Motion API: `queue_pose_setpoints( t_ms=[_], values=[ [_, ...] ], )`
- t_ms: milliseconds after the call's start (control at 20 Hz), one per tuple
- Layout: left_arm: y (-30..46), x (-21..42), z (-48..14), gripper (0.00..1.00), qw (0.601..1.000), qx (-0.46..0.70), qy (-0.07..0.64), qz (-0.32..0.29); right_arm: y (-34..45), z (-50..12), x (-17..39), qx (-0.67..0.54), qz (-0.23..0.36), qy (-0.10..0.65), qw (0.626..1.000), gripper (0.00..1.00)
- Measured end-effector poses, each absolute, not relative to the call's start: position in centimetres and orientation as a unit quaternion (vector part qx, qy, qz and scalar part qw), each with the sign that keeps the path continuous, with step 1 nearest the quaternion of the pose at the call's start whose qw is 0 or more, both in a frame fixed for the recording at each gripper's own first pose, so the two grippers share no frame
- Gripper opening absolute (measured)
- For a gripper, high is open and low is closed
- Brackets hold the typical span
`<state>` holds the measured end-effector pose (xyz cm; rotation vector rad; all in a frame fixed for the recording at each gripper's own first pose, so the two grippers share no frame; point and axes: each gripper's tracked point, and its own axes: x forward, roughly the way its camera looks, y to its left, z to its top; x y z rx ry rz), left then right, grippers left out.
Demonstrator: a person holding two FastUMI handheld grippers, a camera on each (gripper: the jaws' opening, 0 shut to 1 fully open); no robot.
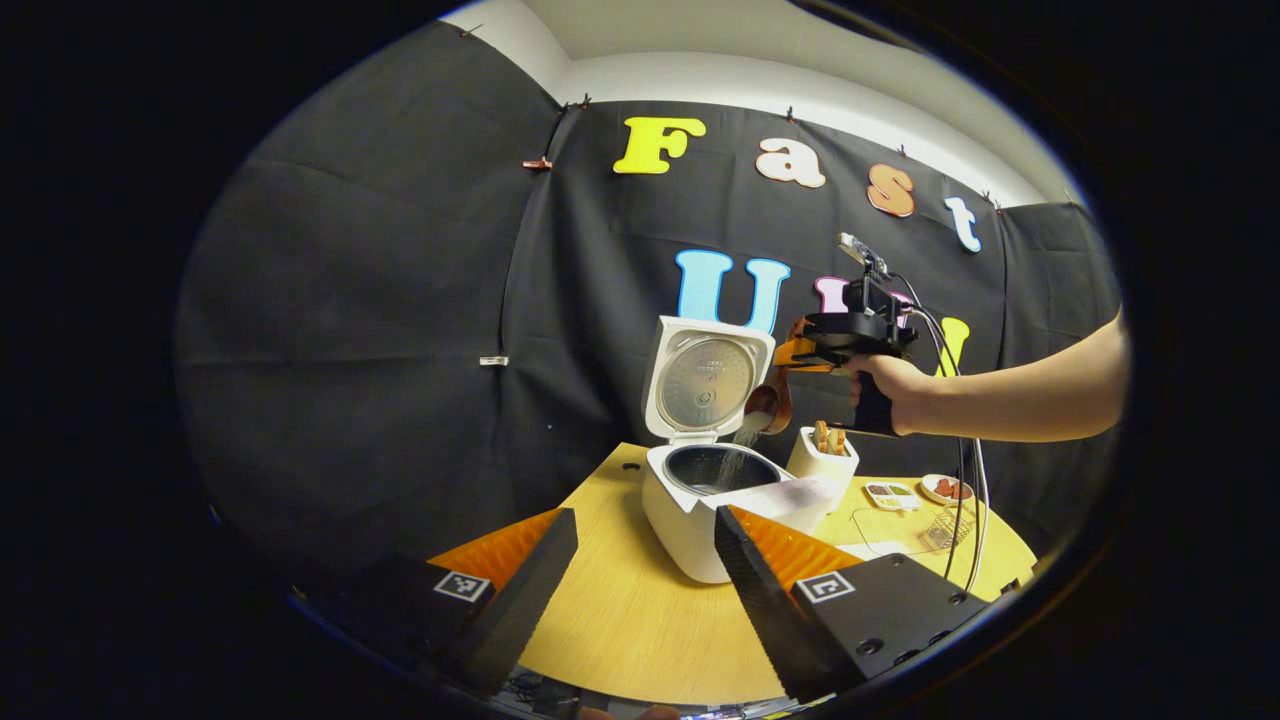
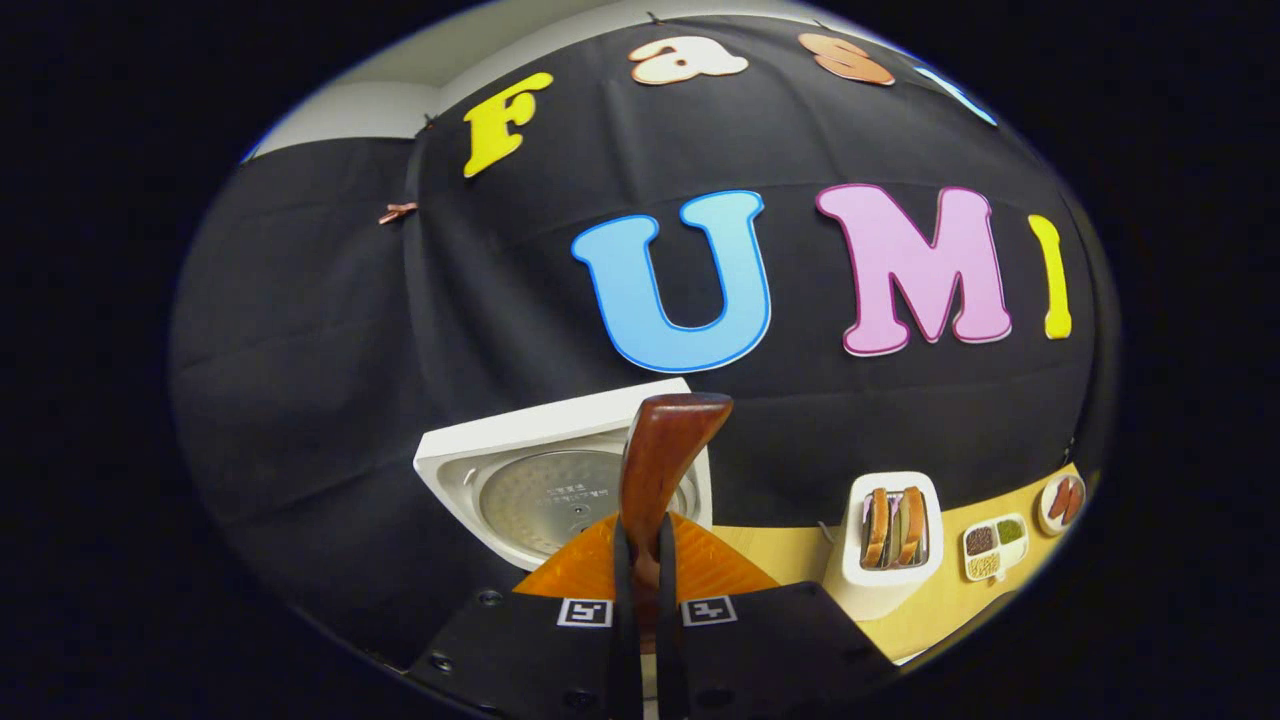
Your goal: Close the left gripper, press the button to open the rice cooker; take a wooden spoon from the chopstick holder with the right hand, scoop a spoonful of rice and pour it into the rice cooker, then put the wooden spoon back into the chopstick holder.
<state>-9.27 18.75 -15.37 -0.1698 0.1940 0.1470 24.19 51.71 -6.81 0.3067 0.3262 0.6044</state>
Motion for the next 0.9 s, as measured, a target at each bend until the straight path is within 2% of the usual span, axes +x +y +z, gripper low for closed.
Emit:
queue_pose_setpoints(
  t_ms=[450, 900],
  values=[
    [18.2, -9.5, -15.9, 0.96, 0.988, -0.091, 0.101, 0.079, 53.7, -4.8, 23.4, 0.026, 0.345, 0.108, 0.932, 0.10],
    [18.0, -8.5, -15.1, 0.96, 0.988, -0.093, 0.089, 0.089, 57.4, -2.6, 20.4, -0.158, 0.412, 0.006, 0.897, 0.10]
  ],
)
